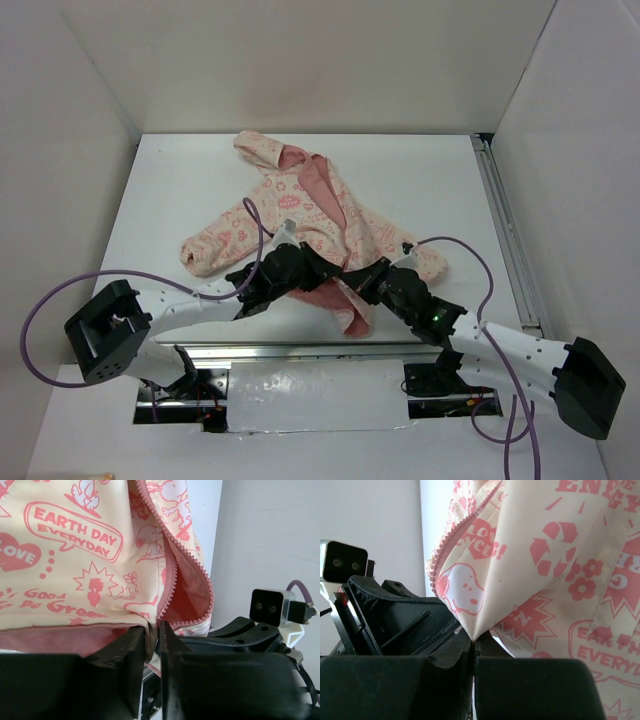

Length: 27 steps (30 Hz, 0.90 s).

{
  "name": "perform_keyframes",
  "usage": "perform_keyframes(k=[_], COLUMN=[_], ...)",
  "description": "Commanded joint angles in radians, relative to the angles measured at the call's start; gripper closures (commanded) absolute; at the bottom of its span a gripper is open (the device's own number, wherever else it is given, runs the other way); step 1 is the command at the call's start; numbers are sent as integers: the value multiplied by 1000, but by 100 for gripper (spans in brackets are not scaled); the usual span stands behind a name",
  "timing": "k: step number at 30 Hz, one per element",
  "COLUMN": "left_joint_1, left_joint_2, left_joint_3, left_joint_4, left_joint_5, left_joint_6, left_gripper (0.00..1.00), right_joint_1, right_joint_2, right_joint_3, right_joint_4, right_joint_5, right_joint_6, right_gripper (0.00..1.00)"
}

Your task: Zip up the jacket

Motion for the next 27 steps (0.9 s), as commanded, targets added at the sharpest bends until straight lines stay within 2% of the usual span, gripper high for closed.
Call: perform_keyframes(k=[1, 4, 5, 8, 9, 12, 14, 18, 21, 27], left_joint_1=[-13, -13, -13, -13, -13, -11, -13, -11, -11, -11], left_joint_2=[-20, -29, -30, -36, -43, -64, -76, -101, -98, -61], left_joint_3=[29, 26, 28, 29, 26, 25, 25, 43, 64, 58], left_joint_4=[14, 8, 8, 8, 27, 34, 28, -46, -120, -224], left_joint_5=[-46, -43, -43, -40, -36, -44, -52, -17, 20, 63], left_joint_6=[-2, -2, 1, 33, 73, 137, 215, 332, 442, 493], left_gripper=[81, 98, 100, 100, 100, 100, 100, 100, 100, 99], right_joint_1=[20, 23, 23, 24, 23, 23, 30, 38, 37, 35], right_joint_2=[-32, -35, -34, -21, -15, -20, -37, -131, -168, -103], right_joint_3=[51, 57, 70, 100, 110, 166, 208, 191, 176, 223], right_joint_4=[-54, -74, -95, -163, -180, -304, -402, -447, -451, -473], right_joint_5=[51, 50, 50, 58, 55, 58, 74, 99, 120, 163], right_joint_6=[44, 45, 47, 53, 41, -11, -54, -137, -191, -333], right_gripper=[100, 95, 93, 81, 72, 56, 54, 37, 32, 30])
